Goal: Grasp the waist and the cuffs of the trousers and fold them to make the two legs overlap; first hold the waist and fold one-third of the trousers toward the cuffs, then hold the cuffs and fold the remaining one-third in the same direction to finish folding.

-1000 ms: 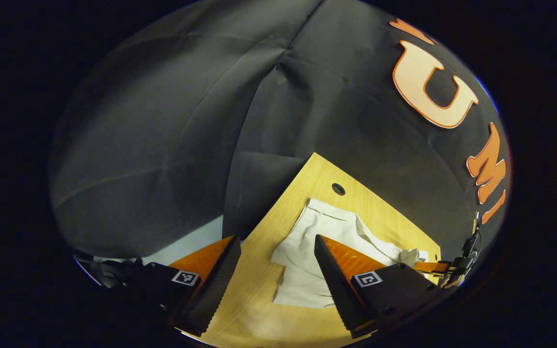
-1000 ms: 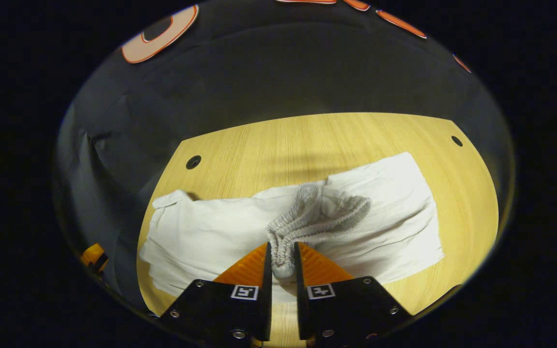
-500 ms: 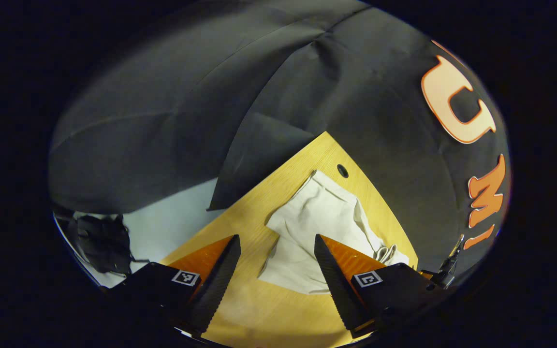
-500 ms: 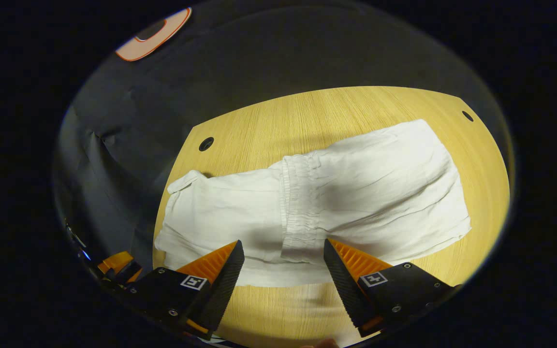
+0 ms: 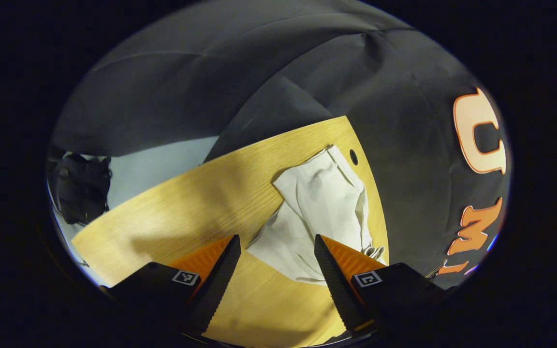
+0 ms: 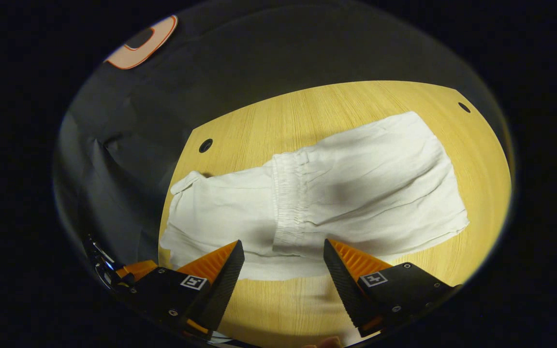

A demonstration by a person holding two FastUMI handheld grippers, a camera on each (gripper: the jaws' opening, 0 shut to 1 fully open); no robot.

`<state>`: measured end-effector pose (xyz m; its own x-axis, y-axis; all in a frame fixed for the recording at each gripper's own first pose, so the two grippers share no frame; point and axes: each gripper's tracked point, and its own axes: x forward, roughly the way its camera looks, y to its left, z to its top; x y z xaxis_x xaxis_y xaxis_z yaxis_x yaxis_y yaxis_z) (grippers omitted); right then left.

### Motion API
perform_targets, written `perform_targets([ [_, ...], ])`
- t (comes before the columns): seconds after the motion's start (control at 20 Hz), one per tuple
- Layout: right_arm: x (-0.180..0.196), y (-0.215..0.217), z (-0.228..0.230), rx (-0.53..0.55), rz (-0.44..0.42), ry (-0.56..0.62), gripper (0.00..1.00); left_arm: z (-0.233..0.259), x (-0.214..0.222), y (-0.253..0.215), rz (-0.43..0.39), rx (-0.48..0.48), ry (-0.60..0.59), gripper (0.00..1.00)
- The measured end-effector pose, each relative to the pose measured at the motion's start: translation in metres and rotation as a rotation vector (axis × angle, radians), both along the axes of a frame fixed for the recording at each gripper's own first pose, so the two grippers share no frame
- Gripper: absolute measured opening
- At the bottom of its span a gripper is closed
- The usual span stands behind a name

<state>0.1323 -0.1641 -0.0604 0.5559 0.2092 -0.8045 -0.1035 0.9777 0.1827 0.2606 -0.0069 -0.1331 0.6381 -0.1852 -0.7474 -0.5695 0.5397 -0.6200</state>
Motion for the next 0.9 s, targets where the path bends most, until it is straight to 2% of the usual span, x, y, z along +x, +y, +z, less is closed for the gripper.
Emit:
perform_targets([
  [0.15, -0.001, -0.006, 0.000, 0.039, -0.022, 0.019, 0.99, 0.000, 0.007, -0.004, 0.019, -0.019, -0.001, 1.00],
  [0.35, 0.001, -0.024, 0.000, 0.023, -0.036, 0.022, 0.99, -0.004, 0.026, -0.003, 0.012, 0.019, 0.001, 1.00],
  [0.7, 0.010, -0.044, 0.005, 0.060, -0.075, 0.036, 0.99, -0.005, 0.056, -0.010, -0.011, 0.066, -0.008, 0.99],
  [0.8, 0.010, -0.049, 0.005, 0.072, -0.087, 0.044, 0.99, -0.006, 0.066, -0.012, -0.022, 0.086, -0.011, 0.97],
  [0.9, 0.011, -0.055, 0.004, 0.068, -0.097, 0.048, 0.99, -0.012, 0.073, -0.016, -0.059, 0.109, 0.003, 0.87],
])
